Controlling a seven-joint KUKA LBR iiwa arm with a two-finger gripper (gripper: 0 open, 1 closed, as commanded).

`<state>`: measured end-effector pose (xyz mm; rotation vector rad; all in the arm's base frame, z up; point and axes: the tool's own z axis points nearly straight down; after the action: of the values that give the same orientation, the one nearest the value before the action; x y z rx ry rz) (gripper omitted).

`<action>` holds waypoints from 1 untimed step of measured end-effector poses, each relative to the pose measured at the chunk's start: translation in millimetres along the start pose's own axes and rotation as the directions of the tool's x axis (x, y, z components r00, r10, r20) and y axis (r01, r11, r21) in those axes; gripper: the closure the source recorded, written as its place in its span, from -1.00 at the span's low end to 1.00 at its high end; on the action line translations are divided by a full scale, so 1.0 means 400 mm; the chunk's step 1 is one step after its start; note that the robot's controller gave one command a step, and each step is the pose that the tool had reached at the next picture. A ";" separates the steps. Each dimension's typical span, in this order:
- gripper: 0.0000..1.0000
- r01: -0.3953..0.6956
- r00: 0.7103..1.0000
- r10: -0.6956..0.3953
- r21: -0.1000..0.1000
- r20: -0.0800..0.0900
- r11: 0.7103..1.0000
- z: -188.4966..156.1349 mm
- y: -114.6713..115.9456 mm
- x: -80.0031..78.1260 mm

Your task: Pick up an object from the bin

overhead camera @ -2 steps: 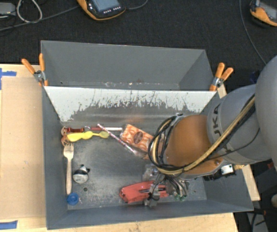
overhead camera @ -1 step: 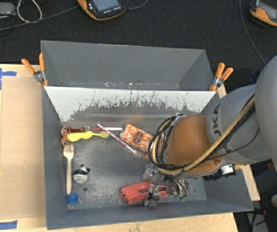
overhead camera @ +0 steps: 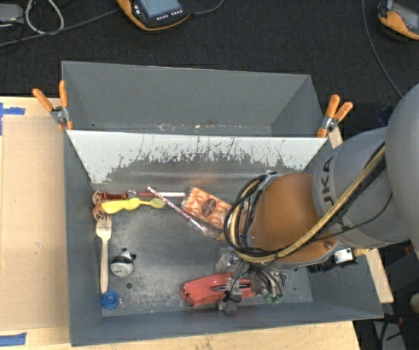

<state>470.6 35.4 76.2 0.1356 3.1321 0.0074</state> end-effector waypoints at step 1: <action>1.00 0.000 1.000 0.000 0.000 0.000 1.000 0.000 0.000 0.000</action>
Offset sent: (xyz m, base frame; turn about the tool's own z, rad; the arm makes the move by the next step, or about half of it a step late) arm 0.0000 0.0000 0.0000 0.0000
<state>470.6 35.4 76.2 0.1357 3.1320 0.0075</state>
